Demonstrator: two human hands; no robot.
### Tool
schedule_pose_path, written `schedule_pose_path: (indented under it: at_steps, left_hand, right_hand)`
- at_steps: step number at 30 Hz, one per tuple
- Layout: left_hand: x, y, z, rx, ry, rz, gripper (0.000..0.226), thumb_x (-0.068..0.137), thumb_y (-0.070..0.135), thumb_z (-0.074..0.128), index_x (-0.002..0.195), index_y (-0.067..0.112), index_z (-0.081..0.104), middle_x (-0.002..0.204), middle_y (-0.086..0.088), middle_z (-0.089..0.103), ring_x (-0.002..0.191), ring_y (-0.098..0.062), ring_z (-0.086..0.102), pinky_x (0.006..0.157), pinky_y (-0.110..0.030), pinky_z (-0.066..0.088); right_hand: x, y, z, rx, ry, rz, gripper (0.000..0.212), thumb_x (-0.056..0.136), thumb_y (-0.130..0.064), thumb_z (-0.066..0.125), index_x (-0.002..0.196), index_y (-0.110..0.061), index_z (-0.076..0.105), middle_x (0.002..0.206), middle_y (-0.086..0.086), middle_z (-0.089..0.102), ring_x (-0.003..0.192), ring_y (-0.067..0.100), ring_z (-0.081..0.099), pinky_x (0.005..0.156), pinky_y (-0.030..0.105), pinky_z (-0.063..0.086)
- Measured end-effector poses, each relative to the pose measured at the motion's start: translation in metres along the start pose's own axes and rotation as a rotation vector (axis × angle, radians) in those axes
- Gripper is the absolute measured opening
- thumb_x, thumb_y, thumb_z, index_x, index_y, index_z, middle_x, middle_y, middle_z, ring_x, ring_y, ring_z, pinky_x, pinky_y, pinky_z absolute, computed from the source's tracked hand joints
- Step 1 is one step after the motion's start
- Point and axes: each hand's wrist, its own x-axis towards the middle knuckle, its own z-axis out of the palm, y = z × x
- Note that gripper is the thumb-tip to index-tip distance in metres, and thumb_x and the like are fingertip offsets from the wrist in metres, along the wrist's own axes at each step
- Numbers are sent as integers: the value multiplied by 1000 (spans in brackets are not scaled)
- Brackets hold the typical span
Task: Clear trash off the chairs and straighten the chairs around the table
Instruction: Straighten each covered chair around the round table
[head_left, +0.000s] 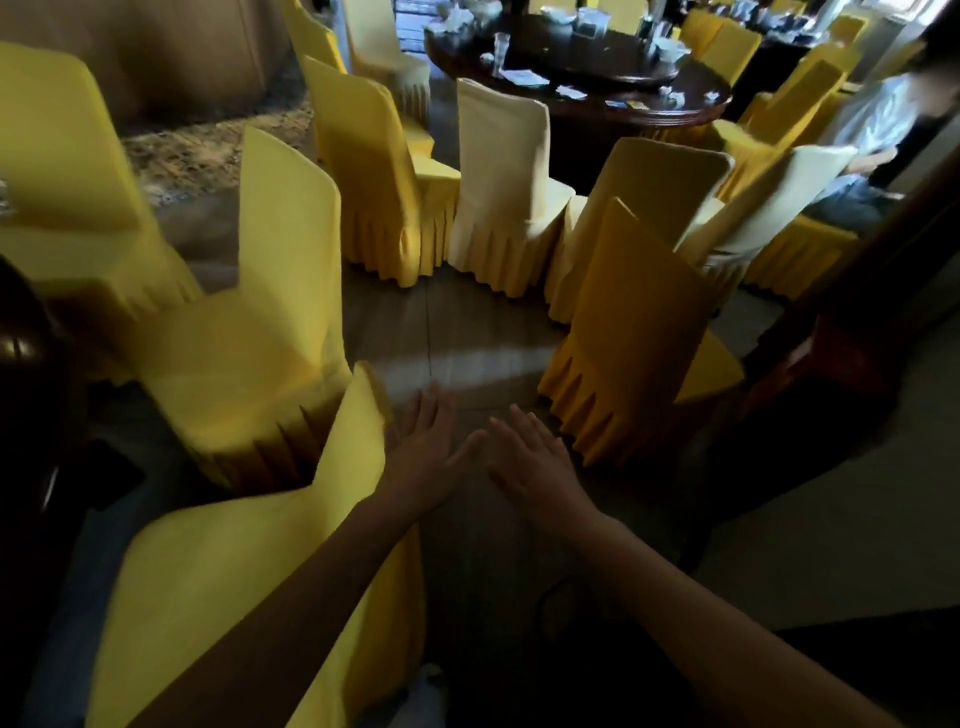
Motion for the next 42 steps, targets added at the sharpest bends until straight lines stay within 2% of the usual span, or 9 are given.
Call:
schedule_pose_path:
  at_steps: [10,15,17,19,23,26,28,32,42]
  left_hand:
    - [12,-44,-18,116,85,-264,74,93,57,29,149,25,-7,158,2,-14,145,-18,-14,115,-52,-2]
    - [-15,-69,11,-258,-27,-366,96,84,52,56,143,36,-17,159,3,-6,146,-19,7,115,-41,22]
    - [-24,-69,23,-464,-66,-496,94,85,52,55,146,34,-13,158,1,10,140,-21,26,105,-25,28]
    - [-28,-64,29,-578,-63,-615,87,84,60,49,148,34,-5,156,1,20,133,-19,37,100,-26,34]
    - [-42,-42,35,-606,74,-789,73,85,63,45,147,38,14,146,1,39,123,-16,46,91,-24,37]
    - [-68,-15,39,-577,163,-897,72,81,66,48,144,38,24,144,7,40,124,-12,44,83,-17,33]
    - [-85,-2,47,-512,217,-1000,58,89,53,49,141,40,29,143,8,42,124,-14,47,86,-19,37]
    - [-98,9,66,-383,393,-1151,54,82,66,47,132,48,42,134,14,54,116,-12,56,87,-25,47]
    - [-100,8,66,-273,600,-1115,101,53,97,5,120,45,59,117,23,63,102,-1,62,77,-13,43]
  right_hand:
    - [91,-36,-6,17,-59,-362,61,98,-39,40,151,-21,15,160,3,10,148,19,-1,121,44,8]
    - [143,-56,-7,-6,-204,-719,59,97,-54,24,150,-29,17,160,2,10,148,18,-1,120,39,5]
    - [163,-69,-10,-59,-327,-810,54,98,-51,29,149,-33,21,161,0,5,147,17,-8,118,40,1]
    - [180,-82,-9,-157,-421,-924,52,96,-54,34,145,-35,32,161,-4,6,147,14,-8,117,42,-1]
    - [200,-92,4,-451,-618,-1159,85,71,-84,23,136,-35,47,158,-6,20,147,14,-3,113,60,-8]
    - [210,-89,12,-559,-618,-1314,82,66,-87,38,129,-36,51,153,-9,27,145,17,4,109,65,-13]
    - [213,-88,13,-546,-582,-1366,72,70,-82,43,125,-37,52,148,-10,32,144,16,9,109,65,-12]
    - [213,-86,16,-515,-506,-1405,68,71,-82,39,120,-38,54,139,-12,41,140,16,18,110,63,-11]
    - [214,-97,14,-502,-557,-1404,59,74,-77,47,116,-36,55,141,-14,38,141,15,15,108,62,-12]
